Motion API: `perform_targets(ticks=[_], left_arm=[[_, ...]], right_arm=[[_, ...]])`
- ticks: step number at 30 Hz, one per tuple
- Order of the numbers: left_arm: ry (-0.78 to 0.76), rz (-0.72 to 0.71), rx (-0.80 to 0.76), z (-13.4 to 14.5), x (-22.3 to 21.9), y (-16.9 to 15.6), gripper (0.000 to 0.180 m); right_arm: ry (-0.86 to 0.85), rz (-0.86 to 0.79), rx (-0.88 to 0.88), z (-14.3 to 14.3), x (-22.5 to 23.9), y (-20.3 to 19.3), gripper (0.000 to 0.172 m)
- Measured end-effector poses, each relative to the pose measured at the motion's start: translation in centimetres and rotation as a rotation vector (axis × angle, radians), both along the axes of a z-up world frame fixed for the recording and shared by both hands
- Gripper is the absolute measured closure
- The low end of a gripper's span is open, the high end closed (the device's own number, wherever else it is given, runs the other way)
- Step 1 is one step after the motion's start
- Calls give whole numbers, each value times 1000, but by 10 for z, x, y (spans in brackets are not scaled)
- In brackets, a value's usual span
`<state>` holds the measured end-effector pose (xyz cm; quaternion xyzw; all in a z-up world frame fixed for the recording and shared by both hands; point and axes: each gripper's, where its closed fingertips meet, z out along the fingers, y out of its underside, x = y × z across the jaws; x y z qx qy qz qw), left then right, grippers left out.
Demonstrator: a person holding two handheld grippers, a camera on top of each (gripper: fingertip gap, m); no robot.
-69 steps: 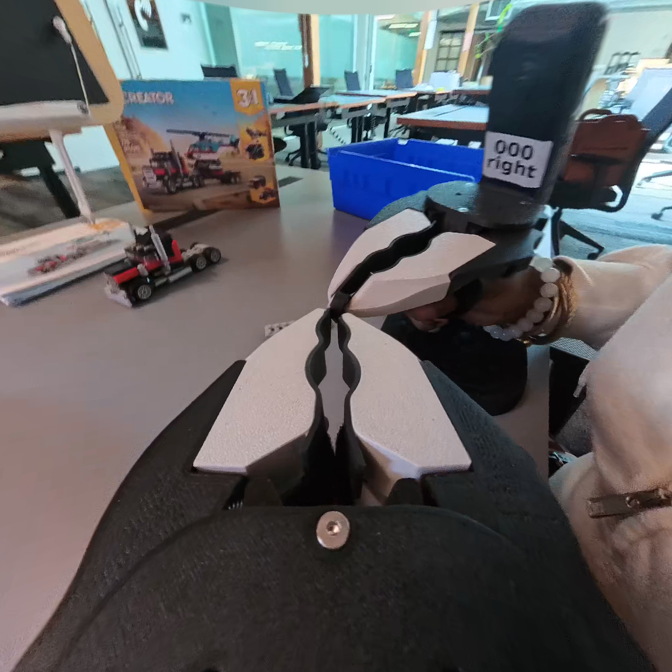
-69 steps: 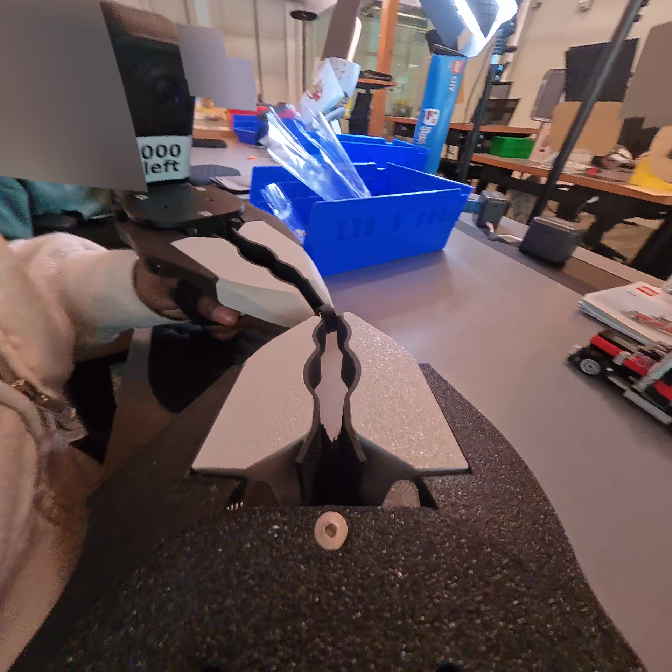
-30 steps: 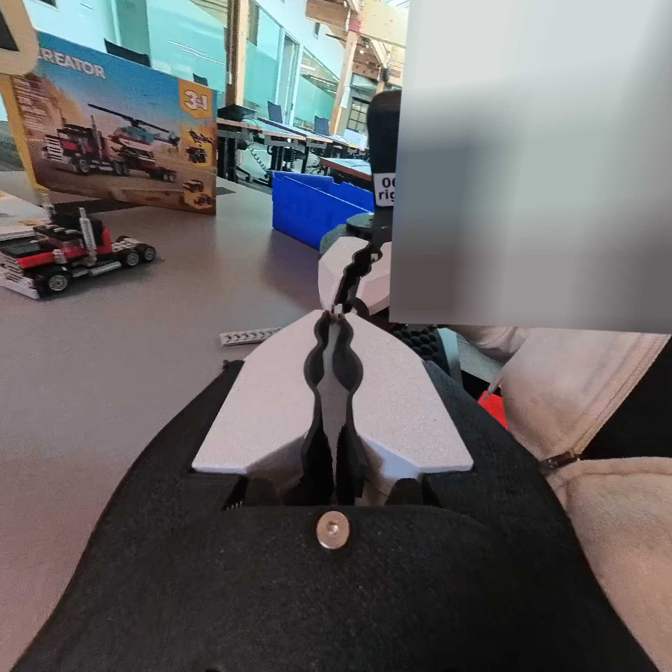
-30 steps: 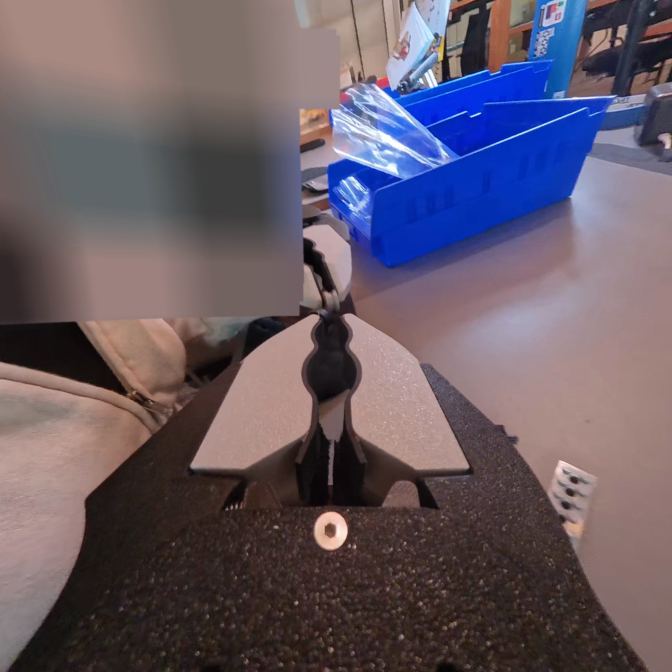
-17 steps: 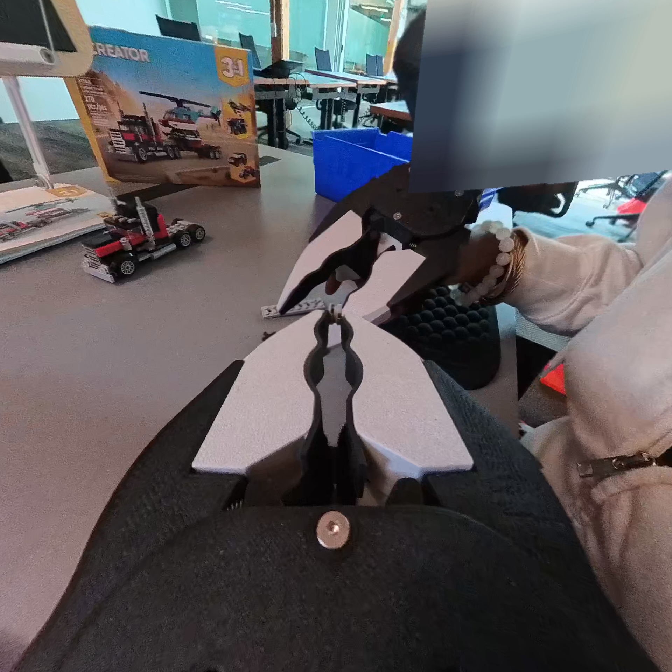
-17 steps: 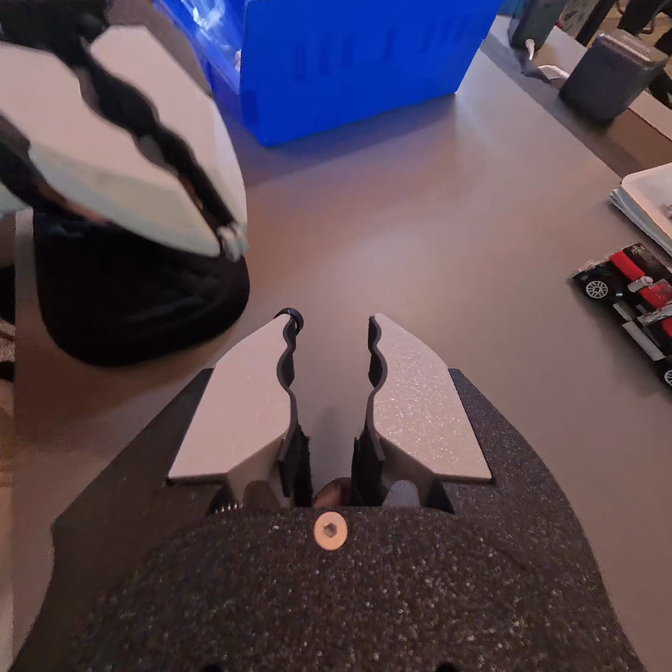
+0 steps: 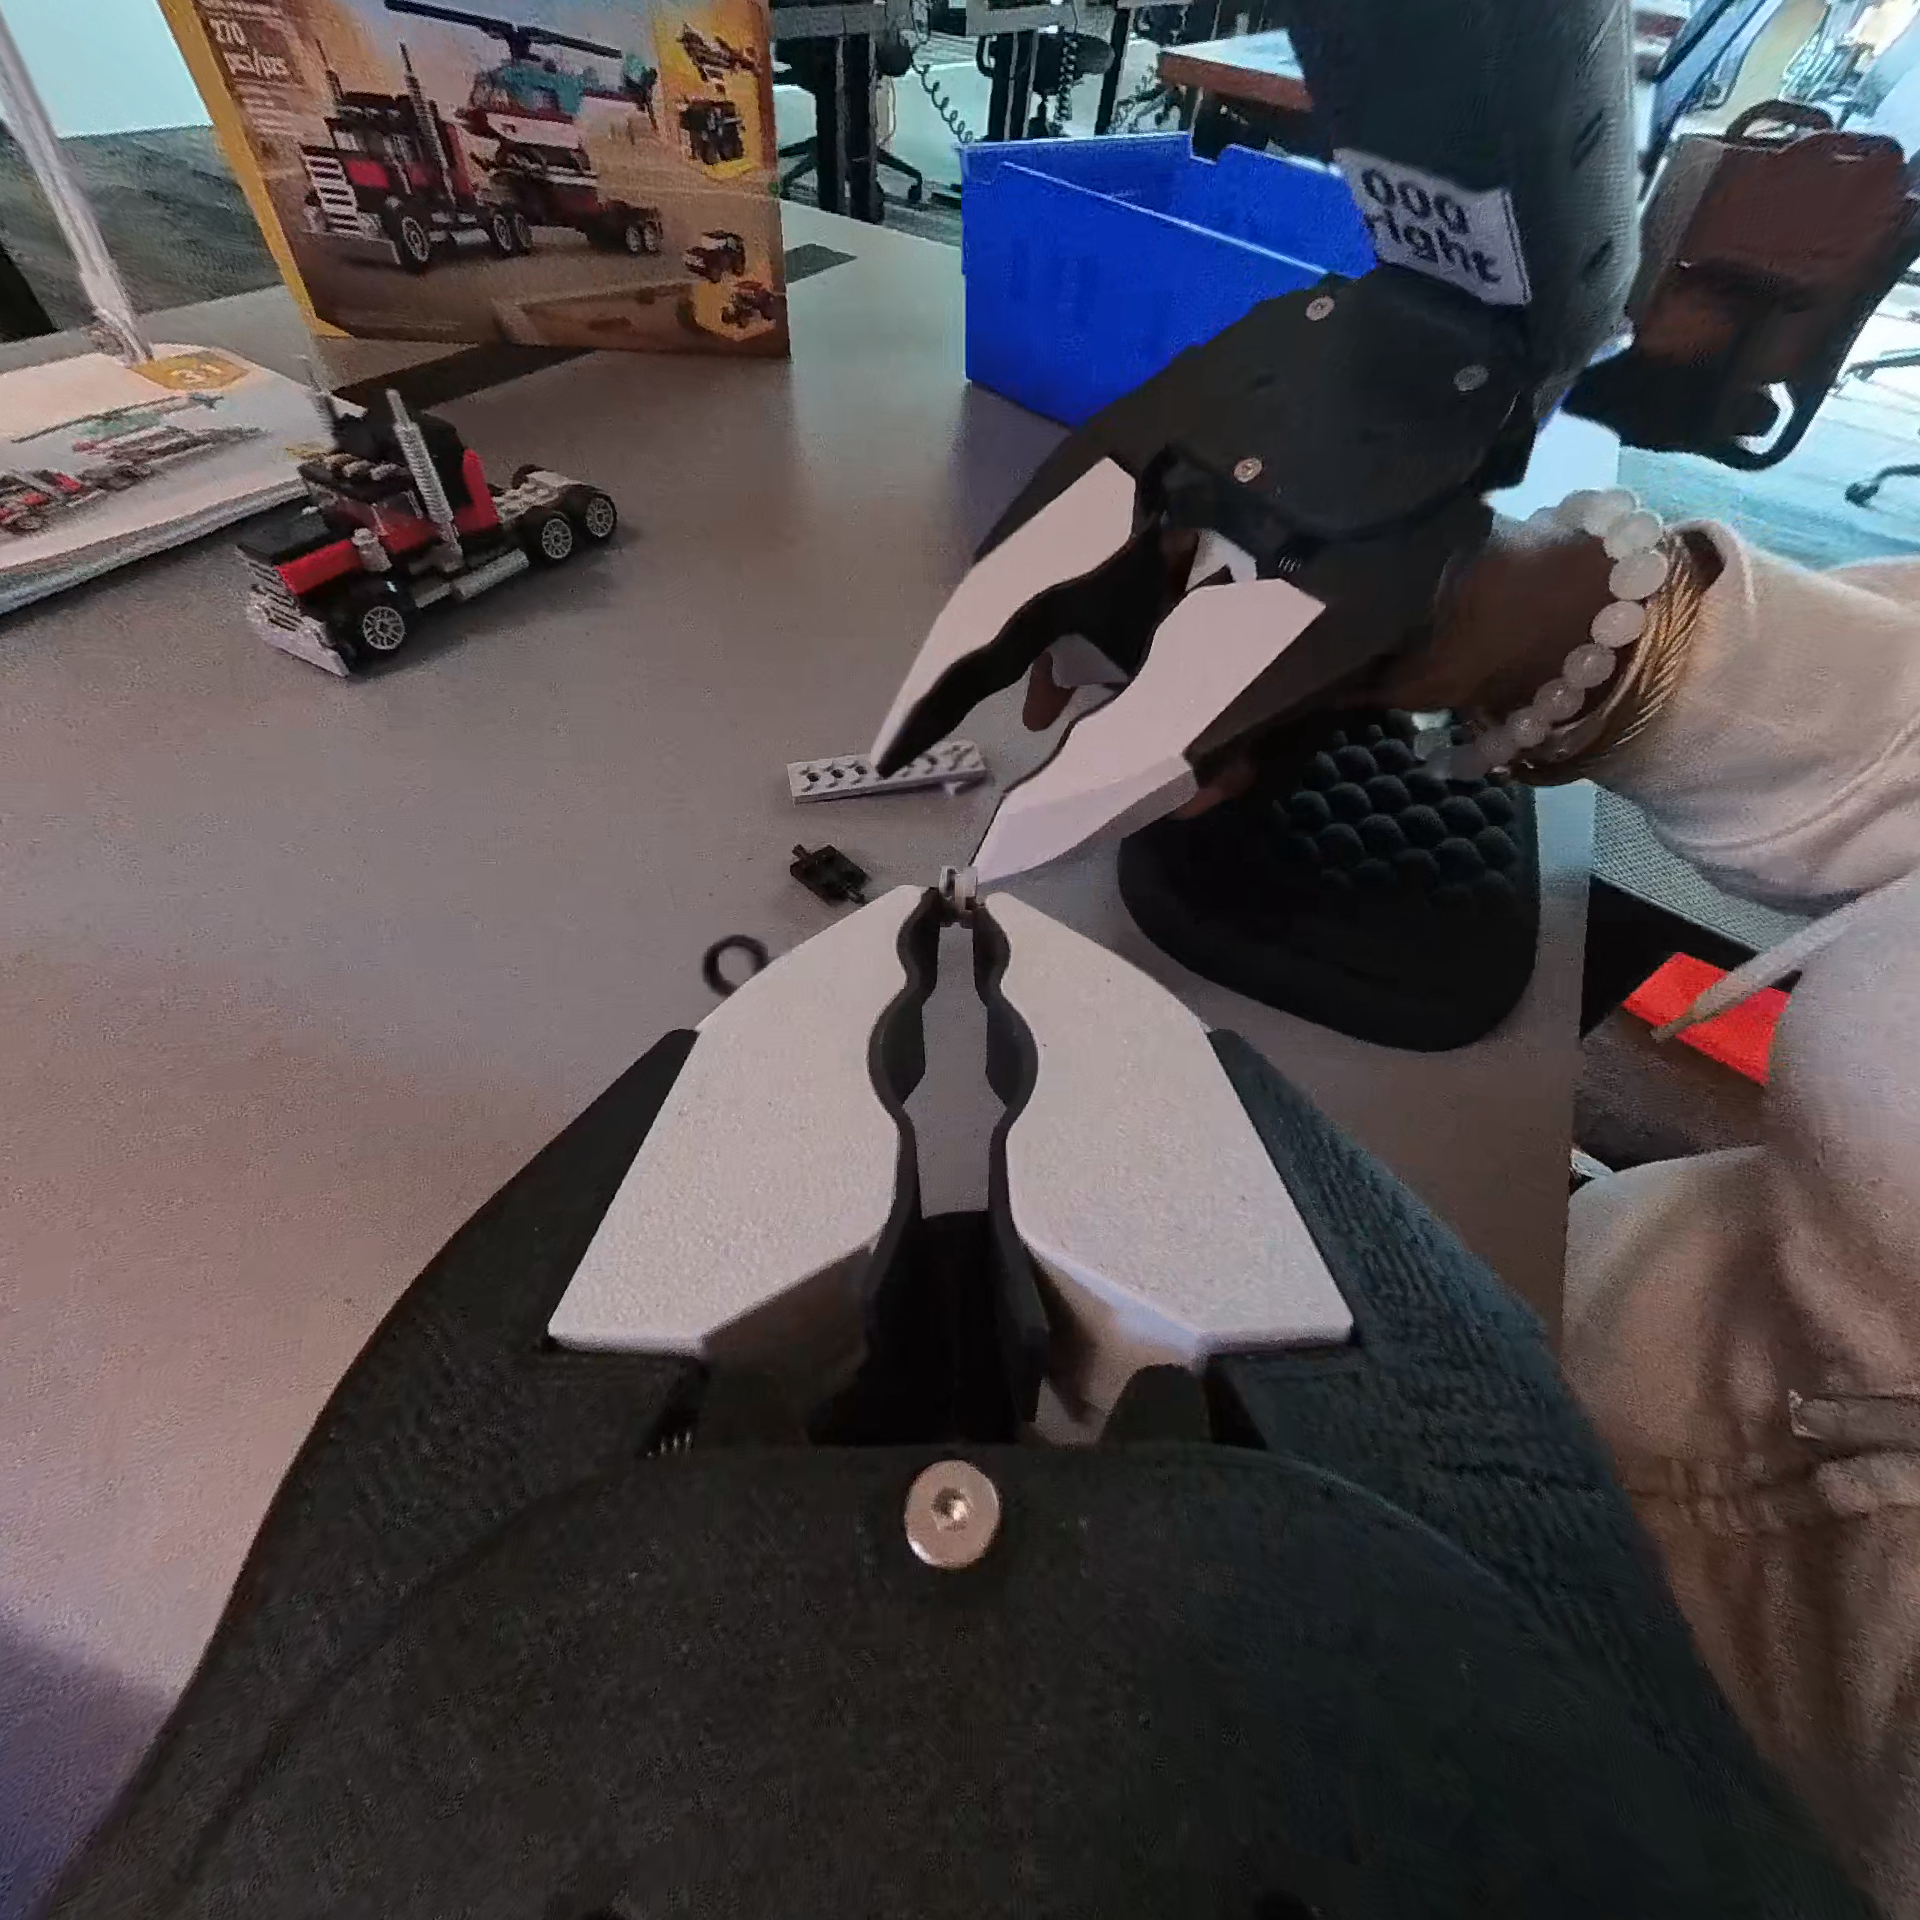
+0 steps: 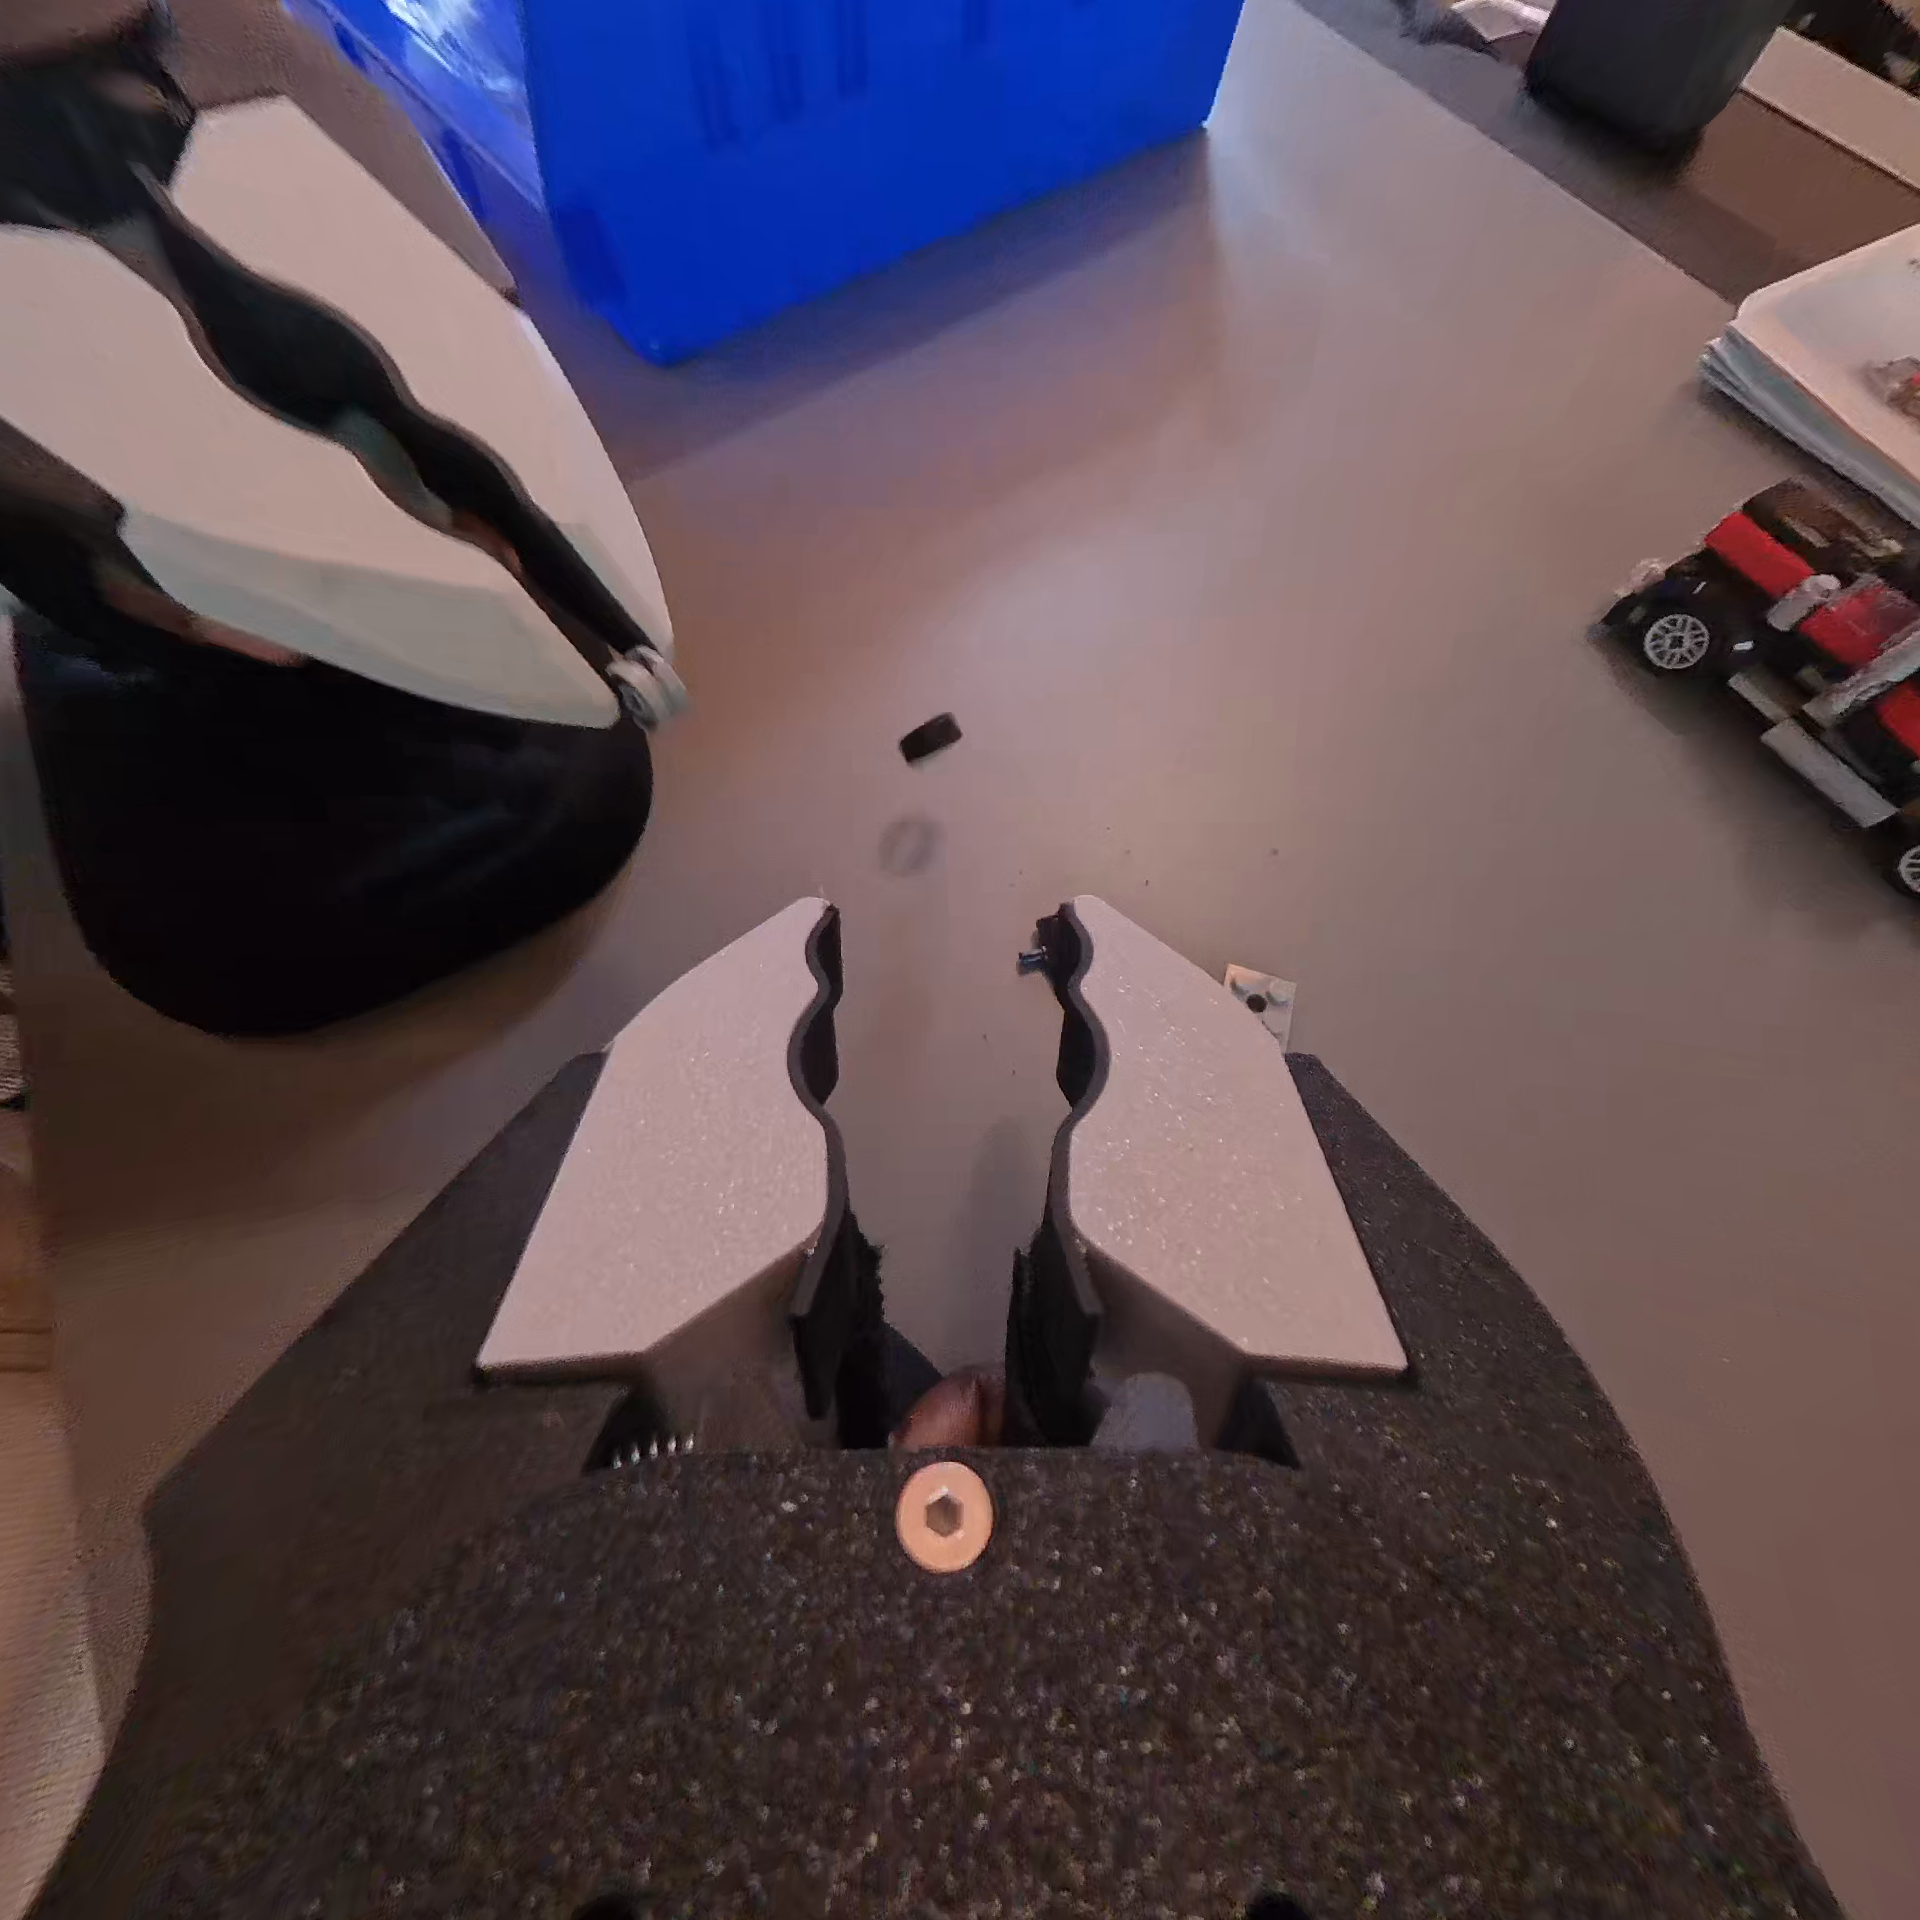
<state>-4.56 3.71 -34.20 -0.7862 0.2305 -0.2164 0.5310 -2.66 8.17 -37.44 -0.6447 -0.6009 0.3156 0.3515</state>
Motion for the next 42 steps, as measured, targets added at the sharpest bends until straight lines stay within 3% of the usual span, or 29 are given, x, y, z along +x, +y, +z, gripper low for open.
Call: perform_targets(ticks=[7, 14, 27, 31, 36, 39, 42], left_arm=[[39, 18, 8, 9, -11, -1, 174], [15, 126, 69, 26, -31, -10, 174], [113, 375, 166, 65, -117, -27, 174], [220, 594, 198, 86, -168, -40, 174], [453, 942, 80, 102, -265, -69, 174], [456, 941, -84, 86, -294, -64, 173], [450, 932, -190, 74, -311, -60, 155]], right_arm=[[116, 54, -13, 13, 6, -9, 168], [101, 63, -28, 10, 8, -2, 160], [66, 29, -9, 3, 7, 1, 154], [78, 19, -1, 4, 8, 2, 154], [71, 21, -4, 3, 7, 2, 154], [78, 16, -3, 4, 7, 3, 154], [96, 3, 5, 6, 8, 4, 154]])
